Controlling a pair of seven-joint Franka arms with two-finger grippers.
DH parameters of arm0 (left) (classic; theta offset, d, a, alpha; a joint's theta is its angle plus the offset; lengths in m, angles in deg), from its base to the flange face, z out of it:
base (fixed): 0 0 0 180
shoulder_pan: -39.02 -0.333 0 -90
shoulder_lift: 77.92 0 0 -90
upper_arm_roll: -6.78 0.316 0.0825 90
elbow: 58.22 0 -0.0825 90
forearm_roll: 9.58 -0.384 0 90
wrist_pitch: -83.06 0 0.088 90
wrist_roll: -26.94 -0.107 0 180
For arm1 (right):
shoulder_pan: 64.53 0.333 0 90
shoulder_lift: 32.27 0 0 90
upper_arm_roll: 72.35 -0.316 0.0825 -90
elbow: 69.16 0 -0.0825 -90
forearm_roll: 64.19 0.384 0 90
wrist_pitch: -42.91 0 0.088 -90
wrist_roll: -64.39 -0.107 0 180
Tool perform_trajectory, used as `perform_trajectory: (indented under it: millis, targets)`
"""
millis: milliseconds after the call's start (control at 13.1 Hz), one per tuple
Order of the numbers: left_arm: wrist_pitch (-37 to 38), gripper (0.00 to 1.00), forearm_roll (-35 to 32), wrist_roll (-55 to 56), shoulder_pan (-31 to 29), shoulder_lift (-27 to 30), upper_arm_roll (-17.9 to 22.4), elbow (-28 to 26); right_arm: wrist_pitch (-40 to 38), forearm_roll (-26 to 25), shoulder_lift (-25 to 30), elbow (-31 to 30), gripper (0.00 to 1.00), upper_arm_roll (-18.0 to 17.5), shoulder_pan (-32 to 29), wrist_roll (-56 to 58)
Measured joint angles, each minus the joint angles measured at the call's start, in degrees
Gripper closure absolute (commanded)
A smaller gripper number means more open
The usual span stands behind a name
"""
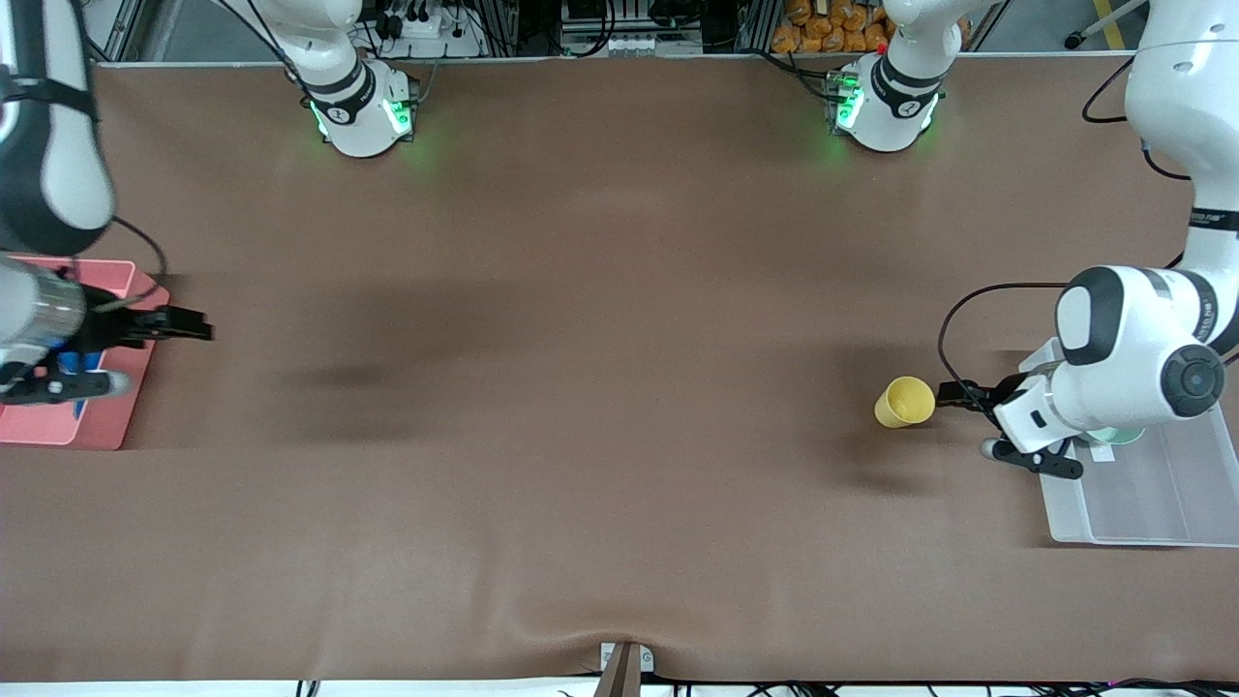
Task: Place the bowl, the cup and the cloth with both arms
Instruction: 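Lift the right gripper from the pink bin while the left gripper reaches the cup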
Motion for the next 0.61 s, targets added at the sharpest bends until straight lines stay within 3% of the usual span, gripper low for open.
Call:
perform_trajectory:
  millis: [152, 305, 533, 609]
  targets:
    - [-0.4, 0.1, 0.0, 0.5, 1.3, -1.1, 0.0, -0.3, 0.9, 0.7, 0.0, 0.0, 0.0, 0.0, 4.3, -7.0]
    - [-1.2, 0.26, 0.0, 0.9, 1.9, -2.3, 0.0, -0.4, 1.0, 3.0, 0.2, 0.0, 0.0, 0.1, 5.3, -8.7]
    - [-1.9, 0.9, 0.0, 1.0, 1.8, -3.6, 0.2, -0.4, 0.8, 5.8, 2.4, -1.0, 0.0, 0.9, 5.2, -9.0]
    - [-2.1, 1.0, 0.0, 1.0, 1.8, -3.9, 0.2, -0.4, 0.5, 6.0, 3.8, -1.5, 0.0, 0.9, 5.2, -10.1]
